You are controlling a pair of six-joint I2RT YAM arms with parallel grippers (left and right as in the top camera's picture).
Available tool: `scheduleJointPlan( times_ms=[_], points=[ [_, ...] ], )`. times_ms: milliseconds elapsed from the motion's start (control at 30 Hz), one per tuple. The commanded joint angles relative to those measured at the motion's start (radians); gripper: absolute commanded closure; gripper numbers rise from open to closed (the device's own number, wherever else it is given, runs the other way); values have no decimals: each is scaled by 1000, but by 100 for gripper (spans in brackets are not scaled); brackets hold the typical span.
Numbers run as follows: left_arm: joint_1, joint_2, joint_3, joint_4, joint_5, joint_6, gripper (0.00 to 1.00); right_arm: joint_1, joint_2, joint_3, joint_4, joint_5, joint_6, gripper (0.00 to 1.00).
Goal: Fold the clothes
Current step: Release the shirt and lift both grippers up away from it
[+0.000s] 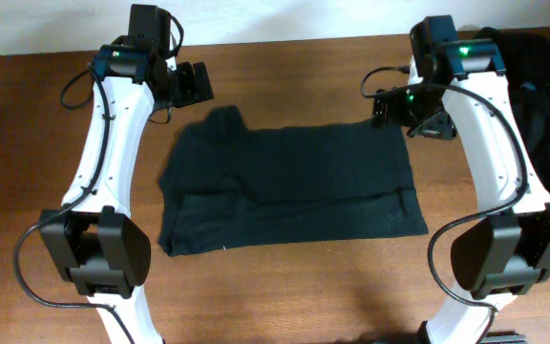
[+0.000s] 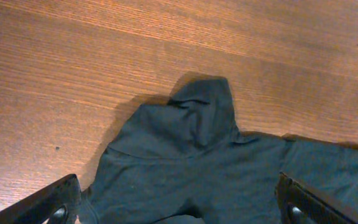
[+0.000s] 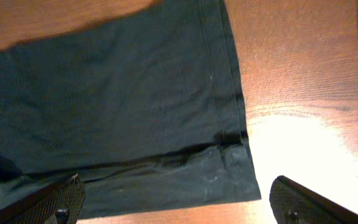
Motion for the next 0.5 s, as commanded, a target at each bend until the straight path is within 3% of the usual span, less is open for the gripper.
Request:
scheduleJointPlan(
  times_ms=[0, 167, 333, 467],
  points=[
    [1, -4, 11, 6, -15, 16, 1, -6, -2, 56, -2, -12, 3, 1],
    [1, -4, 11, 14, -14, 18, 1, -6, -2, 64, 2, -13, -43, 1],
    [2, -3, 11, 51, -15, 160, 1, -17, -2, 64, 31, -8, -116, 1],
    [16, -3, 10, 25, -14, 204, 1, -67, -1, 64, 114, -42, -143, 0]
  ],
)
